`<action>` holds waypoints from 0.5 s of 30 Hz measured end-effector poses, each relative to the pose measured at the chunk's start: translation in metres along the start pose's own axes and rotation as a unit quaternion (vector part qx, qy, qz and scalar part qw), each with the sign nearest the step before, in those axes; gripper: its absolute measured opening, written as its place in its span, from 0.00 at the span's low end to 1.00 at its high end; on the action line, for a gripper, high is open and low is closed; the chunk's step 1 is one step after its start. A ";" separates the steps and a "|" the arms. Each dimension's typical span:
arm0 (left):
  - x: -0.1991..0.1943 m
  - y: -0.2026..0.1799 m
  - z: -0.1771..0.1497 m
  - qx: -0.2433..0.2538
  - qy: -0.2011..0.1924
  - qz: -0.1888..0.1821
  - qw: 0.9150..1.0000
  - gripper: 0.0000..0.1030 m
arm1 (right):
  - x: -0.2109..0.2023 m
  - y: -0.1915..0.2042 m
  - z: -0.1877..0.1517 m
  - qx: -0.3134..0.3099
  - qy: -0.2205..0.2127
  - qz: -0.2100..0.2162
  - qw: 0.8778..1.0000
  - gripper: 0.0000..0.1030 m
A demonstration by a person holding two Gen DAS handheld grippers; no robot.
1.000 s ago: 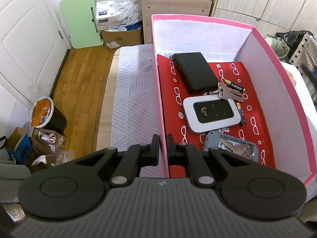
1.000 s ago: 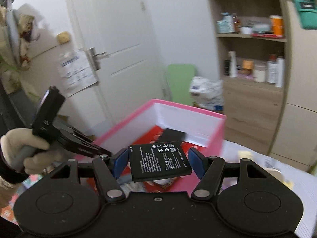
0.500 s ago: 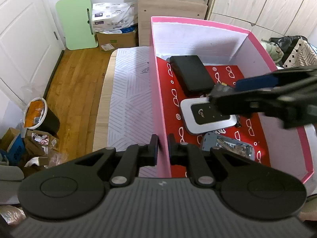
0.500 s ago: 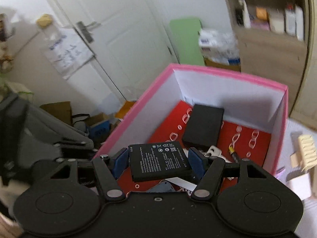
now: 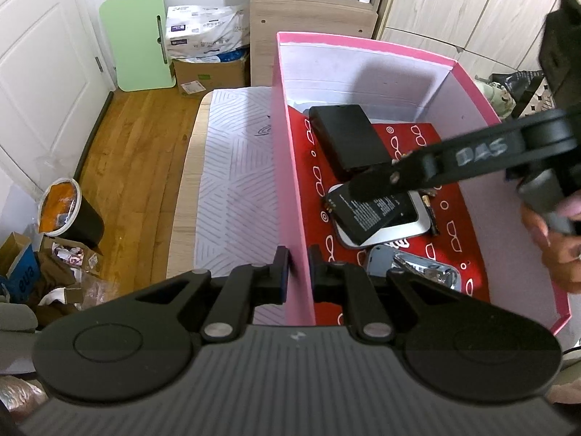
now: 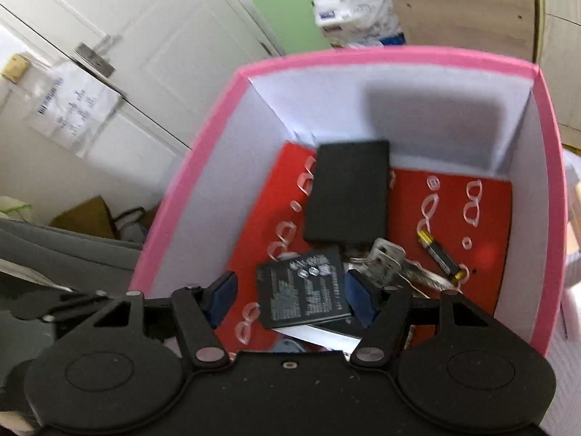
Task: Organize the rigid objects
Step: 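Carry the black battery pack into the box and release it onto the white router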
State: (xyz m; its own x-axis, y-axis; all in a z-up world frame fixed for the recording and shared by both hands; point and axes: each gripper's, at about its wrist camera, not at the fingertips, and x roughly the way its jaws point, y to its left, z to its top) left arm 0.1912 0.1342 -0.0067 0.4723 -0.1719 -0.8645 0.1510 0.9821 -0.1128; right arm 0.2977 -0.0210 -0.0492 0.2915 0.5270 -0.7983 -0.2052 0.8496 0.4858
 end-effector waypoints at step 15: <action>0.000 -0.001 0.000 0.003 0.001 0.006 1.000 0.09 | -0.132 -0.010 -0.039 -0.091 -0.123 -0.017 0.988 0.75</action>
State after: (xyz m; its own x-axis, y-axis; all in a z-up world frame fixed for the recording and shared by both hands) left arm 0.1911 0.1329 -0.0065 0.4727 -0.1593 -0.8667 0.1504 0.9837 -0.0988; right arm 0.2246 -0.0994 0.0372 0.5144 0.5063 -0.6921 -0.3491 0.8608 0.3702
